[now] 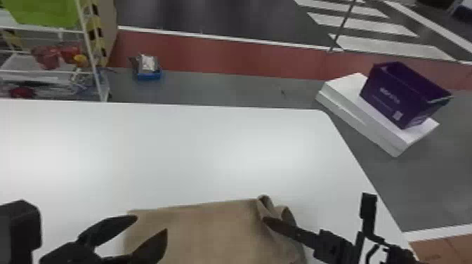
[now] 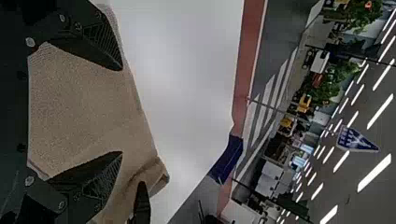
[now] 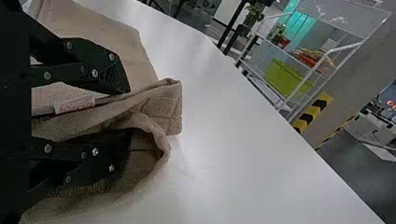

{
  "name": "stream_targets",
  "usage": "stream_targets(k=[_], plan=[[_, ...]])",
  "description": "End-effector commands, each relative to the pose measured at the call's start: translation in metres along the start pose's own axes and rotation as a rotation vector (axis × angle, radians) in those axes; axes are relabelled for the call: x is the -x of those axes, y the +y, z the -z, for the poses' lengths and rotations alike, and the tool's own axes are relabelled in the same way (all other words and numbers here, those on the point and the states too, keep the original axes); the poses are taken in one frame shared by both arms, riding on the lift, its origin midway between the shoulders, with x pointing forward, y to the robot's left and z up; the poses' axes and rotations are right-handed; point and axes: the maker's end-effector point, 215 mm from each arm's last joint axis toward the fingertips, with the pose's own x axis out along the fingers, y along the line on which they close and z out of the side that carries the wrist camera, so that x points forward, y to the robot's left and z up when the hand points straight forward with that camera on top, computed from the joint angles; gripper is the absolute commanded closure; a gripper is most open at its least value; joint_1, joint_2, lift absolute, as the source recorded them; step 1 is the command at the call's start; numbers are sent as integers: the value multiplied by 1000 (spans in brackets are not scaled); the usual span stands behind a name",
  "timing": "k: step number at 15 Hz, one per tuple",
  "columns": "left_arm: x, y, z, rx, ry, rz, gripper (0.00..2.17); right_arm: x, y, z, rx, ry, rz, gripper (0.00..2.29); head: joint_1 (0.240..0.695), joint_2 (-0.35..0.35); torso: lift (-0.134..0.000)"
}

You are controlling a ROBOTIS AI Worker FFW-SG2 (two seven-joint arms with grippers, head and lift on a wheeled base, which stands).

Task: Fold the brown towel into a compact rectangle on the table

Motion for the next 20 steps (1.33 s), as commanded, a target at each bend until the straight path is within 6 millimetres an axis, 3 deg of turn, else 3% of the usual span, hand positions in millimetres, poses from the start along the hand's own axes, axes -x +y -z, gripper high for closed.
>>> stream_targets(k=[1,3,5,6,7,11,17,20], plan=[[-5,-3,8,8,5,11,586,9,-4,-3,-9,-19,4,390,695,-234,-123],[-19,-18,17,8,15,37,947,24,-11,-10,-13,-45,17,70,695,-255,-123],[-33,-27,25,-43,20,37,1420,44,-16,-24,-25,-97,16,60,695,-289,-123],[-39,-28,33,-45,33,36,1480,56,-20,-30,-24,-119,26,63,695,-313,-123],[-42,-27,38,-51,42,40,1480,66,-25,-33,-29,-130,38,63,695,-350,-123],[-45,-17,54,-106,91,5,1484,89,-36,-34,-48,-121,75,66,695,-350,-123],[-39,-7,55,-115,105,-20,1477,85,-6,-26,-43,-73,48,110,695,-350,-123],[-30,-2,41,-91,67,-25,1241,76,11,-22,-31,-60,22,292,695,-350,-123]])
